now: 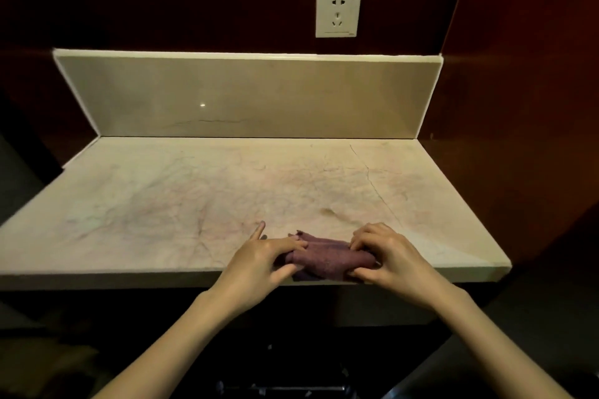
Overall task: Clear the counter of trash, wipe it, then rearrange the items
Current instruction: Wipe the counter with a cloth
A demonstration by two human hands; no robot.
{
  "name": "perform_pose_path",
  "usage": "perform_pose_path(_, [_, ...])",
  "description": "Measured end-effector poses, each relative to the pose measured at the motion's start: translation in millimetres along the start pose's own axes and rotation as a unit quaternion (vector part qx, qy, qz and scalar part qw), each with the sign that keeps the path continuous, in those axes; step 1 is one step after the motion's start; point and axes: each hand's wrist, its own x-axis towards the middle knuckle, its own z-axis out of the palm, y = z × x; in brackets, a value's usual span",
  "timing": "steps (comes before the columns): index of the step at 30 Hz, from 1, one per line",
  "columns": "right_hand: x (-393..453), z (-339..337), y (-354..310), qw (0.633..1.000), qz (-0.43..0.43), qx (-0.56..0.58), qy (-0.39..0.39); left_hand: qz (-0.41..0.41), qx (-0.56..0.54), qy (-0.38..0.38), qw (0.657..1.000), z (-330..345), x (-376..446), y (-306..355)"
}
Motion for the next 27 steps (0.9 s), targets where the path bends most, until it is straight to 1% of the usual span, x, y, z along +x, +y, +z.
perform_pose_path(2, [5.9, 6.5, -21.4, 0.995, 0.019, 0.101, -0.001, -0.036, -0.086, 0.004, 0.996, -20.6, -11.8, -3.5])
perform_pose_path(4, [10.8, 10.9, -44.8, 0.977, 0.035, 0.207, -0.029, -0.071, -0.176, -0.009, 0.982, -45.1, -25.7, -7.2])
perform_pose_path(5, [13.9, 14.7, -56.2, 0.97, 0.035, 0.238, -0.036, -0.081, -0.221, -0.013, 0.972, -57.4, -34.1, -8.3])
perform_pose_path(8, [22.2, 31.5, -93.3, 0.946, 0.041, 0.319, -0.039, -0.139, -0.341, -0.008, 0.93, -83.5, -62.7, -17.4])
perform_pose_path(10, [25.5, 47.4, -116.4, 0.923, 0.064, 0.377, -0.044, -0.195, -0.395, -0.009, 0.898, -93.9, -83.5, -27.7])
perform_pose_path(11, [26.6, 56.6, -127.0, 0.911, 0.079, 0.402, -0.05, -0.212, -0.41, -0.008, 0.887, -98.0, -94.4, -33.7])
perform_pose_path(14, [25.5, 81.9, -153.5, 0.886, 0.107, 0.445, -0.071, -0.232, -0.432, 0.0, 0.872, -106.9, -125.2, -50.5])
perform_pose_path(17, [23.5, 109.2, -175.9, 0.866, 0.122, 0.478, -0.085, -0.25, -0.417, 0.033, 0.873, -113.5, -156.2, -60.0])
perform_pose_path(19, [23.0, 123.6, -189.8, 0.868, 0.121, 0.469, -0.105, -0.259, -0.402, 0.059, 0.876, -114.5, -176.0, -63.9])
perform_pose_path(21, [24.8, 139.0, -205.1, 0.878, 0.109, 0.448, -0.13, -0.266, -0.406, 0.093, 0.869, -116.9, -198.9, -66.5])
perform_pose_path(24, [28.6, 163.6, -222.7, 0.882, 0.084, 0.436, -0.155, -0.279, -0.4, 0.138, 0.862, -116.7, -238.4, -74.2])
perform_pose_path(27, [30.9, 191.8, -244.8, 0.877, 0.06, 0.432, -0.201, -0.314, -0.401, 0.196, 0.838, -110.4, -287.1, -83.3])
